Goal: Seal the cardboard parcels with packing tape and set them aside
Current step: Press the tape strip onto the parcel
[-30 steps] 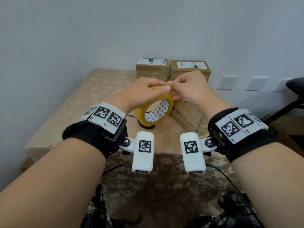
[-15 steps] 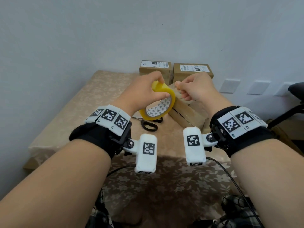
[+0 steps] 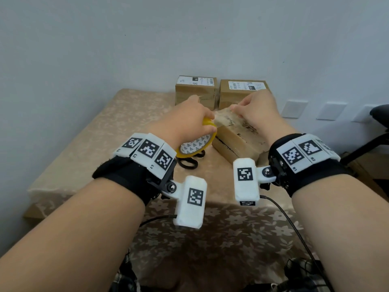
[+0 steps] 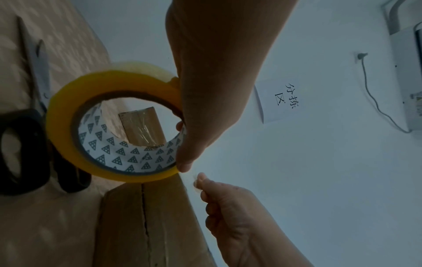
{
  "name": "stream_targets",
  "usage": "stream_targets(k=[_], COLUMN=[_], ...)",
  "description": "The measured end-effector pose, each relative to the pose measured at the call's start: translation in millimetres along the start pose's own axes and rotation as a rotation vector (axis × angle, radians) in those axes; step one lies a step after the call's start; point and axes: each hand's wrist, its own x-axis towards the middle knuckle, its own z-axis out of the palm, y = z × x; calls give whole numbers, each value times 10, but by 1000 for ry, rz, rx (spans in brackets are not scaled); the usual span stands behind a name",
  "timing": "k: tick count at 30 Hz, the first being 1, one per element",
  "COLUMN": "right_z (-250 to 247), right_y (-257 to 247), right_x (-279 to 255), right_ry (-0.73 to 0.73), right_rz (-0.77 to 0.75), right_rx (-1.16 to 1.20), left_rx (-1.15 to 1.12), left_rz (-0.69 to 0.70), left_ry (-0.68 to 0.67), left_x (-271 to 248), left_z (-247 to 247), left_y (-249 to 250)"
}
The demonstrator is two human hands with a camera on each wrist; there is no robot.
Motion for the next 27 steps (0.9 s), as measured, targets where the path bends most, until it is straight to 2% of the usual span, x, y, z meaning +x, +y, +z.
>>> stream_targets(k=[15,17,19,20,21,23,24,25,27], right_z=[82,56,12,-7,-26,-27,-24,-27,-40], right_y=[162,230,262,249,221,184,204,232,305], right_x=[79,78,61,40,3,-118,-163,-188,-187], right_ry=[33,58,91,58,-47,-363,-481,-538,-504], right_rz=[9,1,-113,-221,-344,-502,-494,-426,-269], right_rx=[-92,-193,-334,-360,-361,-425,-505,-585,-678], left_rx=[44,50,52,51,48,41,40,39,48], left_rz=[5,8,15,19,25,43,46,42,36], left_ry=[-46,-53,-52,-48,-44,-40,-37,-32,-18], left_x=[129,144,161,167,169,171,172,167,154], left_z=[99,117,133,136,139,148,154,161,170], left_y=[45,58,66,68,65,50,39,27,22])
